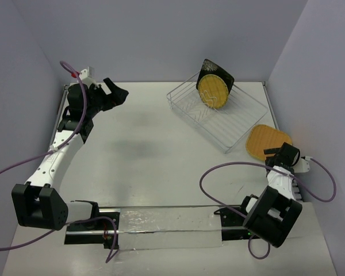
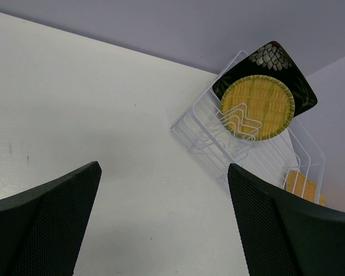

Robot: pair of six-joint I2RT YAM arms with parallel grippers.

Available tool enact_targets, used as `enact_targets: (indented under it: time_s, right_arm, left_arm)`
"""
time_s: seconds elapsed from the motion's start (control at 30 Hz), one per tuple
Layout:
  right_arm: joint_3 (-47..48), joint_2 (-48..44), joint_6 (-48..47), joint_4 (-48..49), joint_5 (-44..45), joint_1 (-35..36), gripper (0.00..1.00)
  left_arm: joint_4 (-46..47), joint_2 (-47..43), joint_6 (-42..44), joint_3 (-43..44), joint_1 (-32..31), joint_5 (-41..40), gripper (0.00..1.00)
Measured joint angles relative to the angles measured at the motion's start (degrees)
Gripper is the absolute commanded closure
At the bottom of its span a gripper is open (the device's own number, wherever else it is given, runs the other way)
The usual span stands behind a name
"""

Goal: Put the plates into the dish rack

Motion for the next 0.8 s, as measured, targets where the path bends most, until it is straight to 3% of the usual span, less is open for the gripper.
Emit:
enact_targets:
  time_s: [0.17, 0.4, 0.57, 0.67, 0.8]
  right_arm:
    - [-0.4, 4.7, 2.3, 5.6, 2.4, -0.9, 0.08]
    - [-0.1, 10.4, 5.2, 14.0, 5.1, -1.4, 0.26]
    - [-0.2, 12.8, 7.4, 17.0, 6.8, -1.5, 0.54]
    - [-0.8, 13.4, 8.7, 17.3, 7.7, -1.7, 0.77]
    - [-3.1, 10.0, 12.2, 19.5, 8.5, -1.9, 1.0]
  left_arm:
    - [0.0, -0.3, 0.0, 0.0, 0.0, -0.1, 0.01]
    - [0.0, -1.5, 0.1, -0.2, 0.0, -1.3, 0.01]
    - [0.0, -2.9, 0.1, -0.2, 0.0, -1.4, 0.01]
    - [0.0, -3.9, 0.1, -0.2, 0.0, -1.6, 0.01]
    - [0.0, -4.9, 0.1, -0.2, 0.0, -2.0, 0.01]
